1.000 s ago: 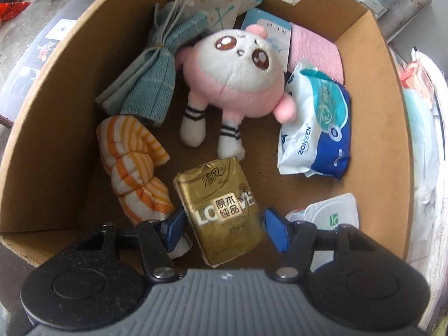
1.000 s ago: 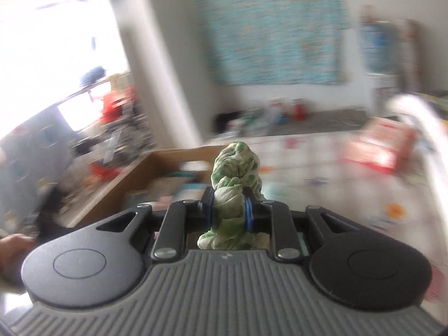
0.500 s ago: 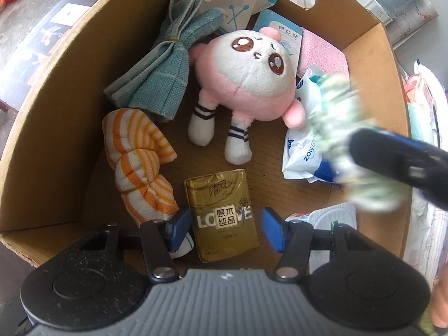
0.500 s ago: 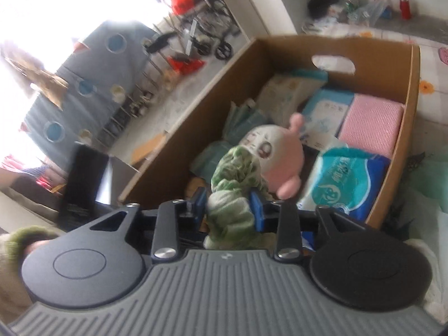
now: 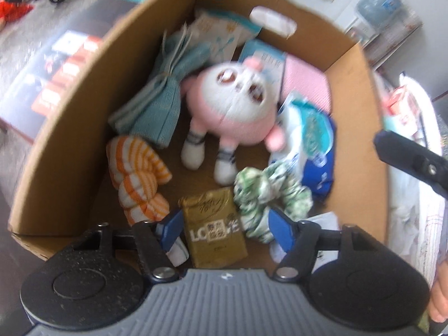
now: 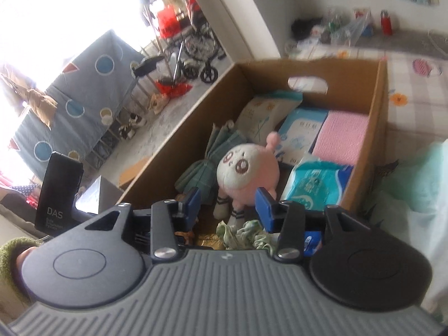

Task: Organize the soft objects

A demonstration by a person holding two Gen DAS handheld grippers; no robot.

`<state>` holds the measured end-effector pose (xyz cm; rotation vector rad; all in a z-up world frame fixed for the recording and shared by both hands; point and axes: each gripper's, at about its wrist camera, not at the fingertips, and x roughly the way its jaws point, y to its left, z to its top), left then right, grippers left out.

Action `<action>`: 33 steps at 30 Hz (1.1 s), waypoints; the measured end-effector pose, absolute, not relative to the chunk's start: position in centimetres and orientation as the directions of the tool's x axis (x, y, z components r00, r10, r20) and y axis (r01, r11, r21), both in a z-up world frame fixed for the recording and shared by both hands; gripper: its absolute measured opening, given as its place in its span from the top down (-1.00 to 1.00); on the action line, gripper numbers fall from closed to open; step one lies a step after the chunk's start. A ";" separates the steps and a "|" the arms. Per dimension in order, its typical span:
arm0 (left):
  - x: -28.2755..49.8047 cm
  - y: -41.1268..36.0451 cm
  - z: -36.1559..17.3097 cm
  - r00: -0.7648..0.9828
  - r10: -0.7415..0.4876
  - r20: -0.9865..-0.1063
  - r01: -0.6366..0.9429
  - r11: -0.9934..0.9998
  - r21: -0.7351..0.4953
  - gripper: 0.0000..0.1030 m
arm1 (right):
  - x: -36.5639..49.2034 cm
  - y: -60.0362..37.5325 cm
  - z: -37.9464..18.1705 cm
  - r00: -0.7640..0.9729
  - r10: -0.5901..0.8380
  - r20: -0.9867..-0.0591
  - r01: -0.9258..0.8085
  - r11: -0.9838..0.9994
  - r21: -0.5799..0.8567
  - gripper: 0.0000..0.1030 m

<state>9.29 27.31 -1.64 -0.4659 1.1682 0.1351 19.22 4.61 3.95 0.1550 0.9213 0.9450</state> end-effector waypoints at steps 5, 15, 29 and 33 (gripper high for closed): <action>7.7 26.3 1.4 0.553 -0.100 -0.827 -0.286 0.910 -0.301 -0.64 | 16.3 0.0 6.4 0.428 0.753 -0.499 -0.636 0.643 0.426 -0.29; 3.2 20.8 3.4 0.841 0.068 -0.537 -0.194 0.964 -0.182 -0.77 | 11.1 -8.0 4.5 0.644 0.626 -0.439 -0.493 0.779 0.388 -0.57; -2.6 13.0 0.6 0.935 0.197 -0.295 -0.200 0.980 0.018 -0.84 | 4.4 -11.8 -1.3 0.743 0.577 -0.339 -0.481 0.812 0.329 -0.73; -4.6 13.0 -0.9 0.937 0.260 -0.232 -0.261 0.965 0.026 -0.85 | 4.7 -11.8 -2.8 0.747 0.565 -0.351 -0.458 0.820 0.345 -0.73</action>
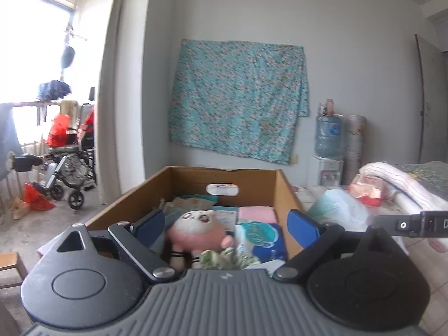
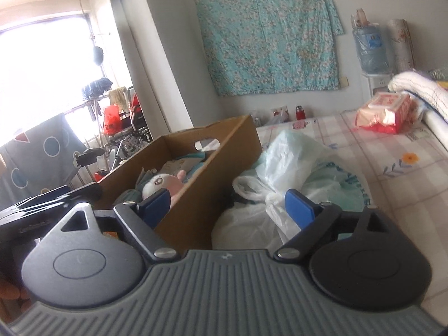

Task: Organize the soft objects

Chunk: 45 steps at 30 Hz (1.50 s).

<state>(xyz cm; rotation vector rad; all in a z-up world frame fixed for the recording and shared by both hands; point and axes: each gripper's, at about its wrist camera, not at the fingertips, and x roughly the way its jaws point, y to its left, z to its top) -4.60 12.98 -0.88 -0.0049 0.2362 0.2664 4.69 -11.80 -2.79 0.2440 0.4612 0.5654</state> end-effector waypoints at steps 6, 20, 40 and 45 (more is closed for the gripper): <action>-7.6 13.3 -2.6 0.903 0.278 -0.327 -0.302 0.953 -0.024 -0.94 | 3.5 -11.6 -3.6 0.733 0.563 -0.380 -0.465 0.824 0.323 -0.73; -7.3 11.1 -2.3 0.821 0.111 -0.560 -0.224 0.965 -0.137 -1.00 | 0.8 -11.2 -2.2 0.709 0.532 -0.464 -0.433 0.847 0.308 -0.85; -5.3 11.2 -0.4 0.783 0.273 -0.559 -0.325 0.946 0.006 -1.00 | 1.6 -10.5 -1.9 0.767 0.380 -0.516 -0.362 0.922 0.139 -0.98; -4.6 11.6 -0.3 0.767 0.270 -0.582 -0.324 0.946 0.012 -1.00 | 1.6 -10.4 -1.5 0.814 0.295 -0.501 -0.315 0.948 0.046 -0.98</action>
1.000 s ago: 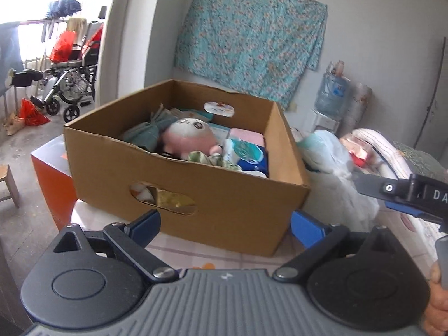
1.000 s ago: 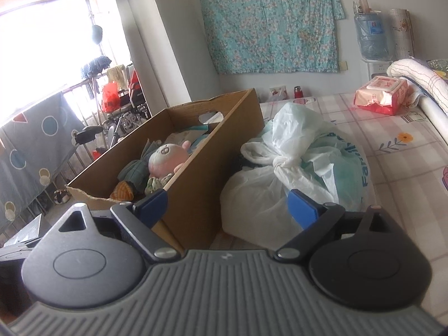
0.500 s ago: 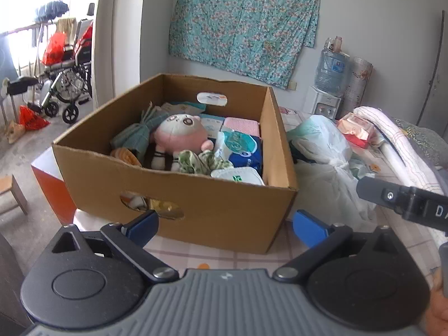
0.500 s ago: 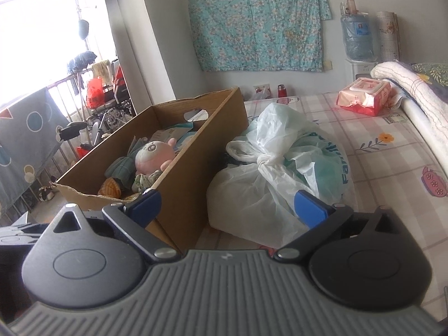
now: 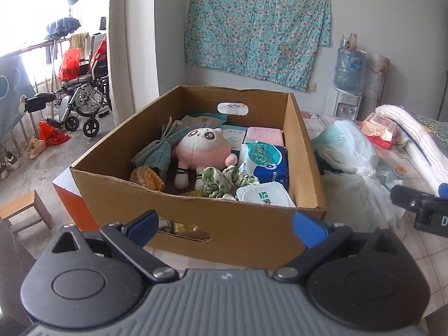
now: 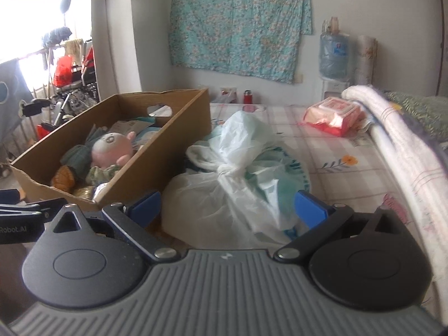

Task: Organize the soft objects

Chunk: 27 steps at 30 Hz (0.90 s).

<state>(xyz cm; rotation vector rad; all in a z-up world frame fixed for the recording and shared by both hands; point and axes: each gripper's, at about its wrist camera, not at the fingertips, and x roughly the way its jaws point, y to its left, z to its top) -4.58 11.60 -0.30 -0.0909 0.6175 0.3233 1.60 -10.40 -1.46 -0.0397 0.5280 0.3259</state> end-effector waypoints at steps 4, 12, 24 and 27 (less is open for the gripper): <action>-4.5 11.4 -0.3 0.764 0.275 -0.584 -0.323 0.946 0.022 -1.00 | 1.6 -10.6 -1.1 0.827 0.284 -0.486 -0.297 0.953 0.052 -0.98; -4.0 12.6 -0.7 0.728 0.273 -0.629 -0.373 0.927 -0.030 -1.00 | 0.7 -10.2 -0.7 0.820 0.354 -0.449 -0.367 0.928 0.062 -0.98; -3.7 11.9 0.0 0.713 0.310 -0.629 -0.387 0.922 0.016 -1.00 | 0.6 -9.8 -1.0 0.712 0.459 -0.532 -0.427 0.884 0.192 -0.98; -3.5 11.8 0.0 0.702 0.314 -0.639 -0.396 0.918 0.017 -1.00 | 0.7 -9.5 -1.1 0.693 0.467 -0.549 -0.439 0.878 0.193 -0.98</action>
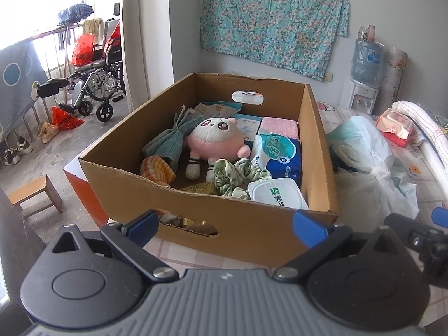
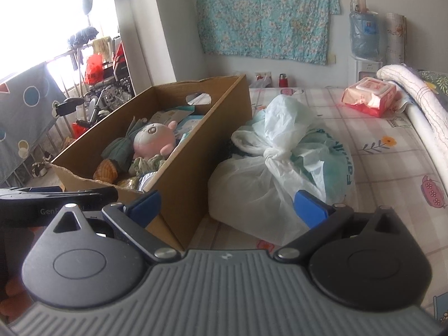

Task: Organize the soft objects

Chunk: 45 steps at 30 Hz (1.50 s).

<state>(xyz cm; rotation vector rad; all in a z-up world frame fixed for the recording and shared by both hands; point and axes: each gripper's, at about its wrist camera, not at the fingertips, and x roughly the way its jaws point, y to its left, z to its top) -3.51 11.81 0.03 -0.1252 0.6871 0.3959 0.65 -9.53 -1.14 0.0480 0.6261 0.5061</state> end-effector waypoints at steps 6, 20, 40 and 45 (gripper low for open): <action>-3.4 11.8 -0.2 0.689 0.308 -0.656 -0.394 0.919 0.019 -1.00 | 1.0 -8.6 -1.3 0.679 0.473 -0.562 -0.461 0.870 0.175 -0.98; -3.6 11.8 -0.2 0.684 0.305 -0.662 -0.385 0.923 0.027 -0.99 | 1.5 -7.6 -1.4 0.706 0.418 -0.572 -0.446 0.890 0.100 -0.98; -3.9 12.0 0.0 0.677 0.315 -0.665 -0.399 0.917 0.028 -0.98 | 1.9 -7.3 -1.2 0.701 0.415 -0.580 -0.446 0.890 0.097 -0.98; -4.1 12.1 -0.1 0.674 0.316 -0.668 -0.401 0.916 0.028 -0.98 | 1.9 -7.2 -1.3 0.699 0.414 -0.583 -0.447 0.889 0.095 -0.98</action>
